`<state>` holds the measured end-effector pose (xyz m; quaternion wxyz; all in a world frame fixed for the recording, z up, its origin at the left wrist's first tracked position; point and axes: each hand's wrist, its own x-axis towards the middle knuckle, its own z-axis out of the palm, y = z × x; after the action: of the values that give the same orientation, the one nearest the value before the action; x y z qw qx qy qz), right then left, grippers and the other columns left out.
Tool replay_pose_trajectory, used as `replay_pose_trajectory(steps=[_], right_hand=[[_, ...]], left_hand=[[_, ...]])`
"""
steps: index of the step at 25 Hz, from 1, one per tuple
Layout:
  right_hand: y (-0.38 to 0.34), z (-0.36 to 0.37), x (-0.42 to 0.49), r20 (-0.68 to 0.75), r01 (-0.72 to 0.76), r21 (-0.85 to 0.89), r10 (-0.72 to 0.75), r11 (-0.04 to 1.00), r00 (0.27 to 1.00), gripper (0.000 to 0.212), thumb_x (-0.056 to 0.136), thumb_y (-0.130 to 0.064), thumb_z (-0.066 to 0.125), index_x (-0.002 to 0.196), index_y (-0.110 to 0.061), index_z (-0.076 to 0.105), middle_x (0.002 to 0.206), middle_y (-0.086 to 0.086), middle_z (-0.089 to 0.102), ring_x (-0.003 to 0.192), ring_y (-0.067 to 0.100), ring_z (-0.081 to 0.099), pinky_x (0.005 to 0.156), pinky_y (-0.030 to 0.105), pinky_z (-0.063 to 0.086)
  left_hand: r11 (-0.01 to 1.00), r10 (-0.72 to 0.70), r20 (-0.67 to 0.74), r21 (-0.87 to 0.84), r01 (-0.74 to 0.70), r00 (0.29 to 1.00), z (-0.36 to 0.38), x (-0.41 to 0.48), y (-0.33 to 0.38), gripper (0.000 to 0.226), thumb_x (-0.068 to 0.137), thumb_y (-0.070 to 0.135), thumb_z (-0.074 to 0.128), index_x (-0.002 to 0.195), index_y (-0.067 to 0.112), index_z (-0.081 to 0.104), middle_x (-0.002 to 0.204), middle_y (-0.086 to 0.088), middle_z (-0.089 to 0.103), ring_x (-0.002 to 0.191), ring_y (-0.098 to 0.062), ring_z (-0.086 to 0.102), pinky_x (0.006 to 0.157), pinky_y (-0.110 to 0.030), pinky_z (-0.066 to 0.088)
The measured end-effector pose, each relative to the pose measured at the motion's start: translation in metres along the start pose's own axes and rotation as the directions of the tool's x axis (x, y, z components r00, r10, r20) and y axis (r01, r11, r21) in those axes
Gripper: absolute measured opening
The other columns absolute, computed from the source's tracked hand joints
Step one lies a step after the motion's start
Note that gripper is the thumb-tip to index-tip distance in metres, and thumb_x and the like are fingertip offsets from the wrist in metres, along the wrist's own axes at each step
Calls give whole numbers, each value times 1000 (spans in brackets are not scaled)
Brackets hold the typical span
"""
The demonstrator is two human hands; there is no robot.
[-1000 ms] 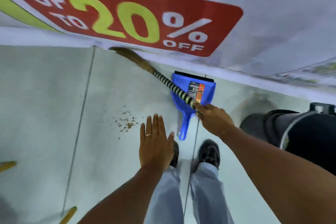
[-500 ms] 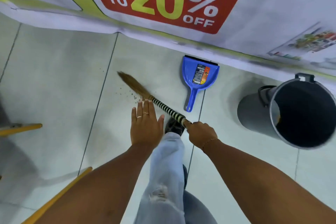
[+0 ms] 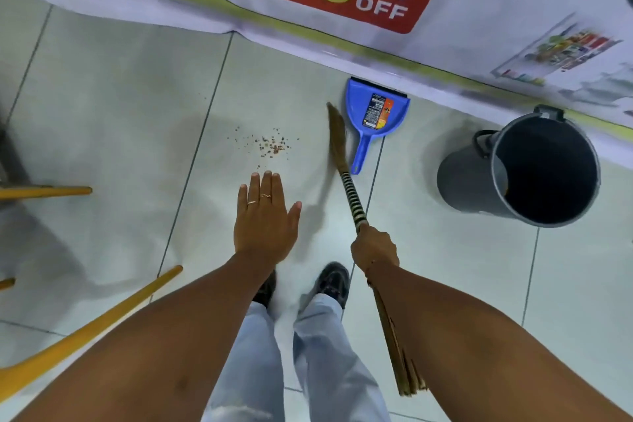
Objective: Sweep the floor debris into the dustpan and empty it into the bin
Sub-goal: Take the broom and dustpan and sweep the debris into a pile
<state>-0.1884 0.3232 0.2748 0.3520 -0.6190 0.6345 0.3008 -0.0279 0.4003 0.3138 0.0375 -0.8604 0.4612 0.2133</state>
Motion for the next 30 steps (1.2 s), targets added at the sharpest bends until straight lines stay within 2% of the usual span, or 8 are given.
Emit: replay_pose_trajectory(steps=[4, 13, 17, 20, 22, 24, 27, 30], right_hand=[[-30, 50, -14, 80, 98, -29, -96, 995, 992, 35, 96, -17, 35, 128, -10, 46, 124, 18, 56, 111, 36, 55, 91, 40, 48], [-120, 107, -34, 52, 125, 16, -126, 992, 991, 36, 94, -15, 36, 130, -15, 45, 116, 14, 59, 103, 33, 58, 75, 35, 45], [-110, 117, -72, -123, 179, 133, -162, 975, 979, 41, 97, -21, 32, 138, -26, 34, 106, 19, 63, 93, 37, 61, 72, 38, 47], [-95, 127, -99, -196, 97, 225, -52, 969, 979, 42, 98, -19, 32, 140, -25, 33, 104, 22, 64, 90, 36, 62, 71, 37, 49], [-93, 136, -105, -118, -43, 275, 78, 960, 990, 42, 96, -12, 34, 138, -16, 37, 109, 22, 63, 97, 36, 61, 76, 37, 49], [-100, 150, -108, 16, -146, 216, 146, 965, 989, 35, 96, -9, 35, 129, -5, 43, 117, 21, 62, 106, 36, 59, 82, 36, 47], [-132, 174, -118, 173, -162, 173, 132, 972, 976, 31, 96, -13, 36, 121, -3, 51, 122, 18, 60, 111, 34, 57, 89, 36, 47], [-173, 185, -120, 197, -132, 264, 81, 956, 977, 32, 97, -16, 36, 119, -3, 54, 122, 16, 60, 109, 32, 58, 85, 32, 47]], left_hand=[[1000, 22, 39, 1, -22, 999, 17, -11, -31, 65, 96, 43, 30, 146, 1, 18, 154, -18, 26, 145, -32, 16, 120, -44, 10], [998, 49, 54, 44, -51, 997, 10, -6, -119, 65, 97, 42, 30, 145, 1, 18, 154, -18, 26, 145, -32, 16, 120, -45, 12], [999, 29, 41, 32, -31, 999, -4, -6, -144, 64, 97, 40, 32, 145, 1, 18, 154, -18, 26, 144, -33, 16, 120, -46, 13], [999, 41, 54, 1, -41, 998, -11, -18, -154, 64, 97, 39, 32, 145, 1, 16, 155, -17, 24, 145, -32, 14, 120, -46, 12], [999, 50, 59, -13, -49, 997, -11, -24, -161, 64, 97, 40, 31, 146, 3, 15, 156, -16, 22, 146, -31, 12, 120, -45, 10], [998, 52, 63, -20, -51, 997, -10, -28, -171, 64, 97, 40, 30, 146, 3, 14, 157, -15, 20, 146, -31, 11, 120, -44, 9], [999, 42, 67, -21, -40, 997, -3, -34, -193, 63, 97, 39, 32, 146, 2, 18, 155, -17, 23, 145, -32, 14, 120, -44, 10], [1000, -4, 85, -30, 7, 996, 3, -44, -213, 63, 96, 38, 36, 144, 0, 22, 153, -20, 28, 144, -35, 19, 119, -46, 15]])
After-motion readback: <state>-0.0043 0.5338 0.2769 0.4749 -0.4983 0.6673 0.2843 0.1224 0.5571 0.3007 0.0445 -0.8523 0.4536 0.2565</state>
